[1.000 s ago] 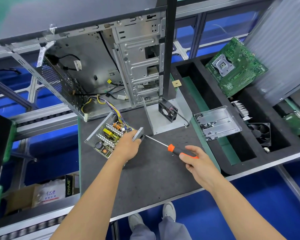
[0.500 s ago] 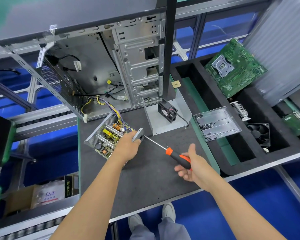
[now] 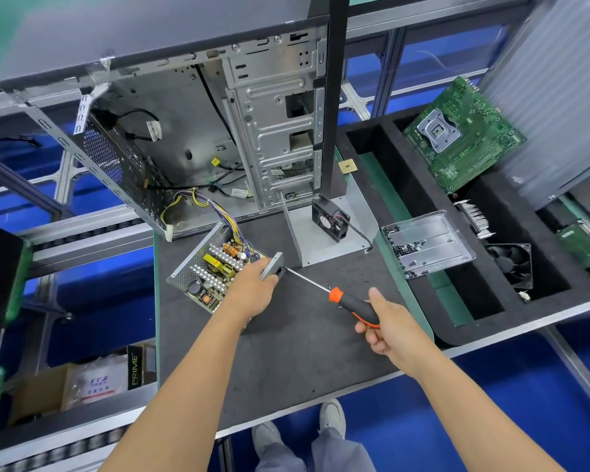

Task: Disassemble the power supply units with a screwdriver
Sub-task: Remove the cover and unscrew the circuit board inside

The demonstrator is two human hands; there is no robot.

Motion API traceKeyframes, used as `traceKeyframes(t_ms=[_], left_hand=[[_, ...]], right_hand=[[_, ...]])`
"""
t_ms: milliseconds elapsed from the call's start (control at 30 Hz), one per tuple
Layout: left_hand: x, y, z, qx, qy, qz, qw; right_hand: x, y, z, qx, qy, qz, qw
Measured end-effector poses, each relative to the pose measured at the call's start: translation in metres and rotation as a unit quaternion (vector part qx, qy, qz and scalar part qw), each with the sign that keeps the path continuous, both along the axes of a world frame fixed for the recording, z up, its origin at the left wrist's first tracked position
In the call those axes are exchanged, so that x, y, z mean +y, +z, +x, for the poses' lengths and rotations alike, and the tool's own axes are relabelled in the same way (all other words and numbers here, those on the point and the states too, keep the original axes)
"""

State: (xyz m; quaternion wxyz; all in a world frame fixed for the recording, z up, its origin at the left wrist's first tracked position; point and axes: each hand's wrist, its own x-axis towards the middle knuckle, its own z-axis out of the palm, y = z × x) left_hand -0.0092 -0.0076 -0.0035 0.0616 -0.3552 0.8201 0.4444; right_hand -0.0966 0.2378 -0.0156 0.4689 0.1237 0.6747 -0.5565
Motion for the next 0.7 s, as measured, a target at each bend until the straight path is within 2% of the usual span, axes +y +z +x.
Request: traceKeyframes(t_ms=[100,200,267,333,467,533,600,633,700], left_hand=[[0.000,-0.001,0.000,0.001,-0.001,0.000,1.000],[-0.001,-0.001,0.000,0.002,-0.004,-0.003,1.000],[-0.001,-0.002,0.000,0.003,-0.001,-0.001,1.000],[-0.001,-0.003,0.000,0.002,-0.002,-0.002,1.000],[-0.001,-0.002,0.000,-0.001,-0.004,-0.003,1.000],[-0.001,-0.002,0.000,-0.002,-0.004,-0.004,1.000],[-0.001,-0.003,0.000,-0.003,-0.003,-0.002,1.000],[-0.001,-0.003,0.000,-0.003,-0.001,-0.001,1.000],[-0.001,-0.003,0.000,-0.003,0.000,0.002,1.000]], right_hand=[[0.007,-0.006,0.001,0.054,-0.043,-0.067,0.995],[0.003,-0.002,0.002,0.003,-0.072,-0.109,0.991],[-0.001,0.001,0.002,-0.029,-0.045,-0.056,0.997],[-0.002,0.000,0.001,0.007,-0.013,-0.013,1.000],[0.004,-0.009,0.001,0.095,-0.058,-0.056,0.992],[0.003,-0.006,0.001,0.054,-0.079,-0.080,0.992],[0.001,-0.004,0.003,-0.014,-0.060,-0.060,0.996],[0.000,-0.004,0.004,-0.027,-0.042,-0.034,0.998],[0.000,-0.006,0.005,0.004,-0.025,-0.010,1.000]])
